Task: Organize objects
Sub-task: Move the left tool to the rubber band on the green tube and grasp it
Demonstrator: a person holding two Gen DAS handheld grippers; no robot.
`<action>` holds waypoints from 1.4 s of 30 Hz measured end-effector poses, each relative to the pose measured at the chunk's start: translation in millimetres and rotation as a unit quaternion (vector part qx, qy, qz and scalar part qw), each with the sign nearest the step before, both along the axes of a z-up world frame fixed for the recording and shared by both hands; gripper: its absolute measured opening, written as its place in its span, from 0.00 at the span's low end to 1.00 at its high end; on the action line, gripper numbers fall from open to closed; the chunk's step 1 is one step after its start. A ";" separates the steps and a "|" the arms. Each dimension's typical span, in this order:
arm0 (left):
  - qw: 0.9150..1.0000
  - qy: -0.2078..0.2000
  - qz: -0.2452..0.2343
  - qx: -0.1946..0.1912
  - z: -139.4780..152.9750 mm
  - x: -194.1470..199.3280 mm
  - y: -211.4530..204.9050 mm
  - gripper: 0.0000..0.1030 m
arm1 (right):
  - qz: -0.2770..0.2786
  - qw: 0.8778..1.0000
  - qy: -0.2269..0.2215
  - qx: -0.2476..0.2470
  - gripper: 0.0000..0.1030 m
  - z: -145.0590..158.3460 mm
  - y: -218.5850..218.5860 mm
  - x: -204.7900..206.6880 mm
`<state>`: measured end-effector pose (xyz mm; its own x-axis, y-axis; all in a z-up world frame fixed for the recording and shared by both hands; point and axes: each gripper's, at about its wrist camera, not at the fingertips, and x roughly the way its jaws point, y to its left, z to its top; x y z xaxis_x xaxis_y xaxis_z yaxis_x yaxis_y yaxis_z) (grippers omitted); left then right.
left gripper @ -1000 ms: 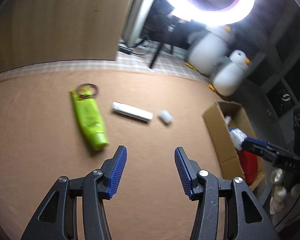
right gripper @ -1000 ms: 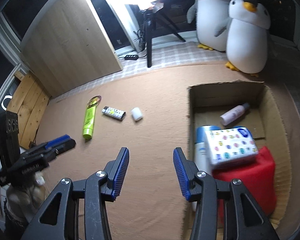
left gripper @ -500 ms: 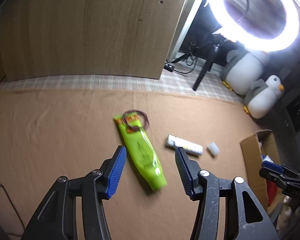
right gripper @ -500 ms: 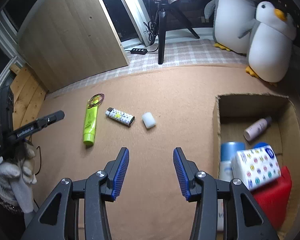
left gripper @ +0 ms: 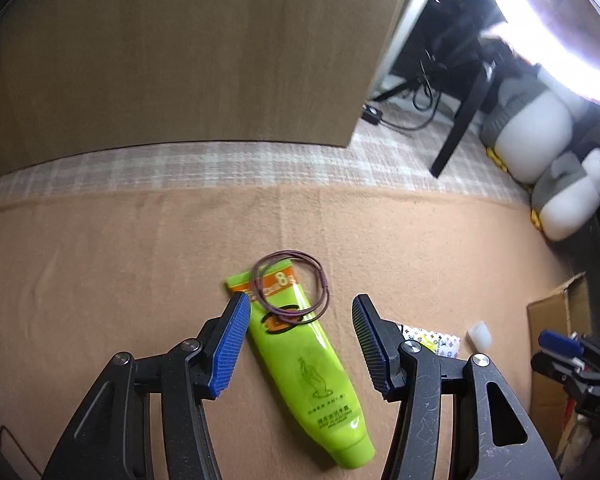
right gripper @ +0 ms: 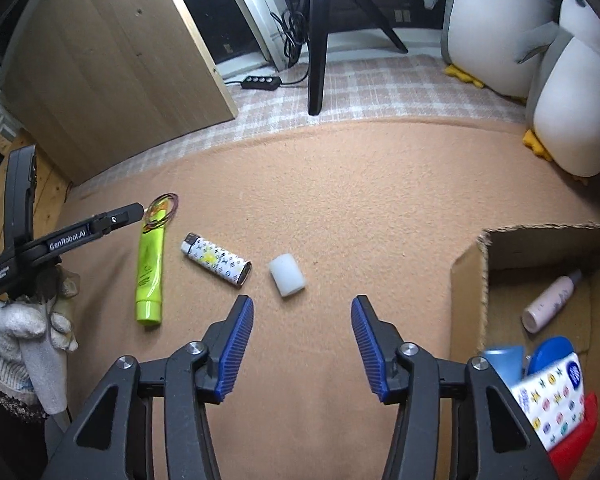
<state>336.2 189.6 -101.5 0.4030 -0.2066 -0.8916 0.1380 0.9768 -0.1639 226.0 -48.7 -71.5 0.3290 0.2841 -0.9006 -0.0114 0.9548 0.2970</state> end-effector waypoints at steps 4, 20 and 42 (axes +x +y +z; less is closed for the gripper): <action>0.998 -0.001 -0.030 0.048 -11.3 5.8 -19.2 0.71 | 0.006 1.000 0.008 -0.002 0.48 -7.3 5.1 8.8; 0.997 0.007 -0.007 0.080 -33.9 33.0 -6.8 0.54 | 0.001 1.000 0.022 -0.007 0.49 -25.9 6.7 16.4; 0.997 0.010 0.064 0.038 -34.0 60.6 33.9 0.32 | 0.002 1.000 0.028 -0.002 0.49 -24.4 13.9 12.3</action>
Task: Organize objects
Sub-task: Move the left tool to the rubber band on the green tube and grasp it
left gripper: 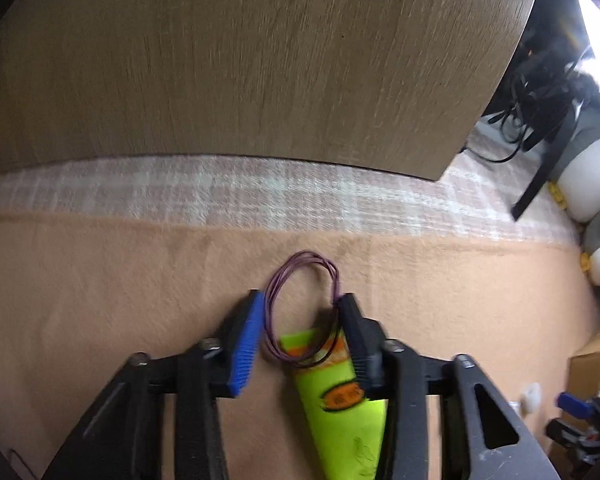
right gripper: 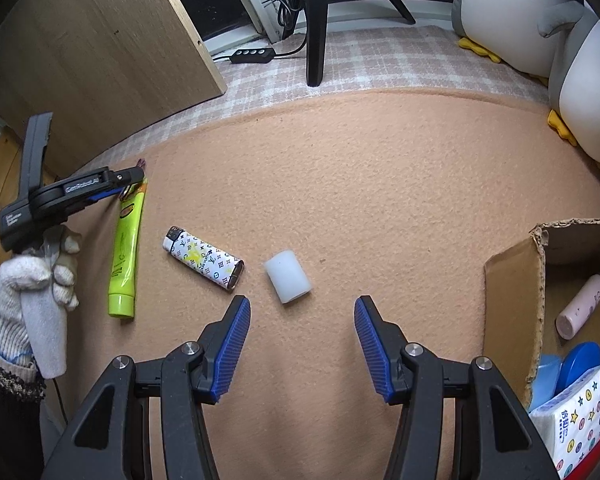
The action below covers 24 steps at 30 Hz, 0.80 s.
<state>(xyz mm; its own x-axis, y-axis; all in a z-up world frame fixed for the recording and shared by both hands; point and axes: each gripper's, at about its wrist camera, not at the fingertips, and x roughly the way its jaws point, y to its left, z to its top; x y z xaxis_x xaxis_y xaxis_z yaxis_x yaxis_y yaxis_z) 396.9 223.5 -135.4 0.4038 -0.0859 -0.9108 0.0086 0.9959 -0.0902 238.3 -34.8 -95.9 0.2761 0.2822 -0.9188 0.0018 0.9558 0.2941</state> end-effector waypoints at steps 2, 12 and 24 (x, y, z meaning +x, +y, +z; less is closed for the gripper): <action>1.000 -0.002 -0.003 0.018 0.9 0.8 3.9 0.22 | -0.001 1.000 0.000 0.001 0.49 0.6 0.0 -0.6; 0.999 -0.012 -0.016 0.032 2.5 -29.5 34.0 0.05 | 0.000 1.000 -0.001 -0.009 0.49 -2.0 -3.5 1.8; 0.998 -0.023 -0.055 -0.002 -1.2 -143.2 11.5 0.05 | 0.011 1.000 -0.002 -0.013 0.49 -12.0 -1.8 8.7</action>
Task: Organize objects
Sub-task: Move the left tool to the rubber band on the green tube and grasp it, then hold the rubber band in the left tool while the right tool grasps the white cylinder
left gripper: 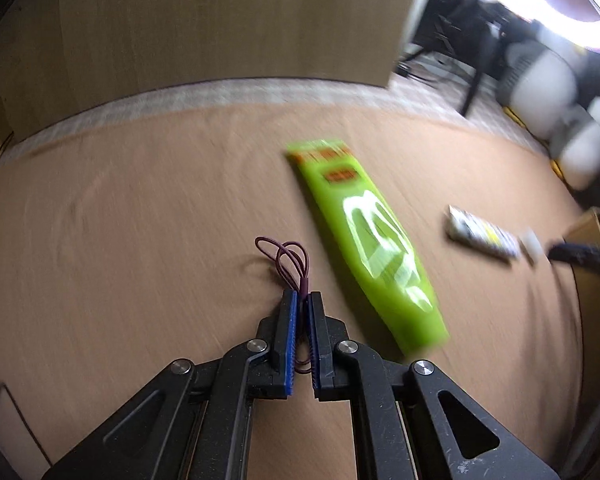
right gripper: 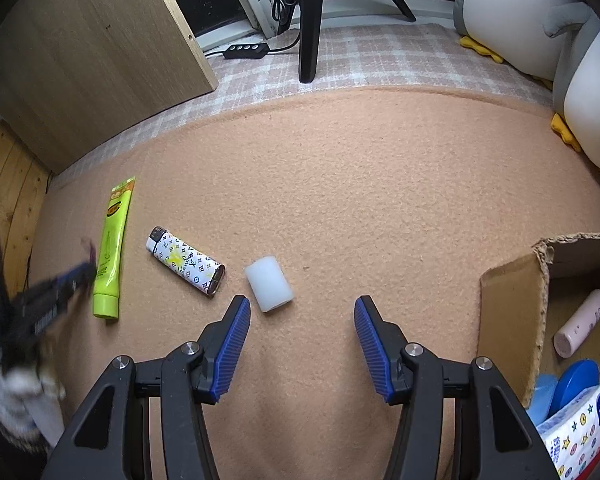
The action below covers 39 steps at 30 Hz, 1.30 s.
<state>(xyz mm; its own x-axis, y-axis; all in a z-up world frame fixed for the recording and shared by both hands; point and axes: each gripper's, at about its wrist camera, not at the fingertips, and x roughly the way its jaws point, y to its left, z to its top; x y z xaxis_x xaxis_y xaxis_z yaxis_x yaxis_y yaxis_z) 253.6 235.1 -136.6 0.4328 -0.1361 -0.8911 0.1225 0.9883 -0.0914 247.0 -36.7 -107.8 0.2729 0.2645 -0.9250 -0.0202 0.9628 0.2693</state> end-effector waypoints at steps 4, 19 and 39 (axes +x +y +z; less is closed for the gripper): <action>1.000 0.001 -0.012 -0.022 -2.2 -33.4 -19.6 0.05 | 0.019 1.000 -0.014 -0.013 0.49 -0.3 10.7 2.3; 0.994 0.027 -0.043 -0.101 -0.3 -78.7 -82.4 0.05 | 0.085 0.990 -0.039 -0.103 0.34 -10.3 44.5 4.4; 0.992 0.022 -0.028 -0.121 3.8 -69.8 -90.1 0.05 | 0.069 0.993 -0.071 -0.062 0.10 11.1 32.2 -13.4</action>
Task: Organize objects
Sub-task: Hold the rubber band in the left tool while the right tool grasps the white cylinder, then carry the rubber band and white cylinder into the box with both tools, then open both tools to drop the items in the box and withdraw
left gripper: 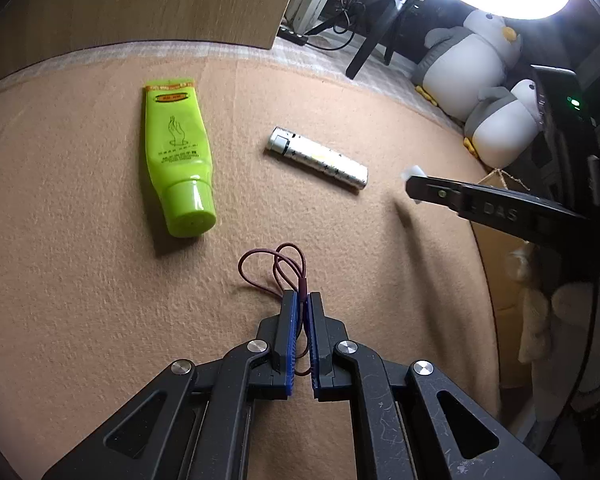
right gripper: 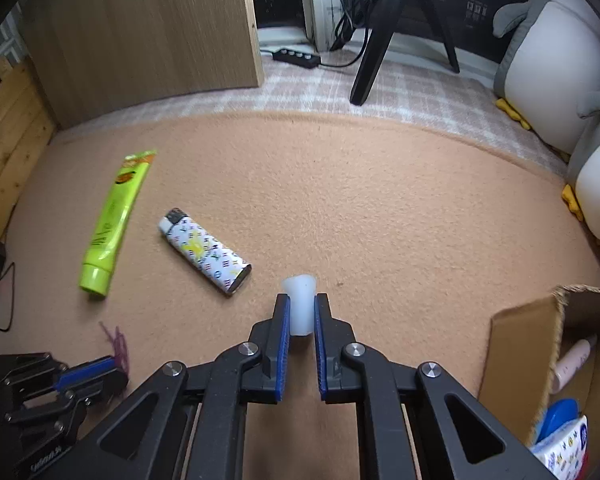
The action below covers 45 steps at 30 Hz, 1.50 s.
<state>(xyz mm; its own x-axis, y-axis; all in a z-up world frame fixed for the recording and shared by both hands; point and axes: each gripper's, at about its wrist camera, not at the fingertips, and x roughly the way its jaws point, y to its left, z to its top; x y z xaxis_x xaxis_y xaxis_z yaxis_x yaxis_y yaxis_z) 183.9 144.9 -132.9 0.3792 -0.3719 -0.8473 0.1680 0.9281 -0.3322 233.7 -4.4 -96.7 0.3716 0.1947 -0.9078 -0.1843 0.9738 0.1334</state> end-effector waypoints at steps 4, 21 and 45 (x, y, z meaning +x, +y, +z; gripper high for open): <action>1.000 -0.006 -0.001 -0.002 8.4 0.3 -4.2 0.05 | -0.007 1.000 -0.015 0.021 0.09 18.4 -12.4 -9.7; 0.993 -0.057 -0.100 -0.031 70.4 7.1 -131.5 0.05 | -0.086 0.992 -0.089 0.022 0.09 98.6 -145.6 -81.9; 0.982 -0.060 -0.171 -0.050 77.9 21.4 -286.6 0.57 | -0.135 0.987 -0.074 0.042 0.31 88.0 -239.8 -137.5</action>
<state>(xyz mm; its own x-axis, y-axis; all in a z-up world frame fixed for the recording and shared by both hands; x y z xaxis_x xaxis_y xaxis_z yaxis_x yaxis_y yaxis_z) 205.3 -141.7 -54.9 0.3125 -0.5744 -0.7566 0.5079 0.7741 -0.3779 96.2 -244.2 -8.7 0.5485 0.1431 -0.8238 0.0573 0.9765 0.2077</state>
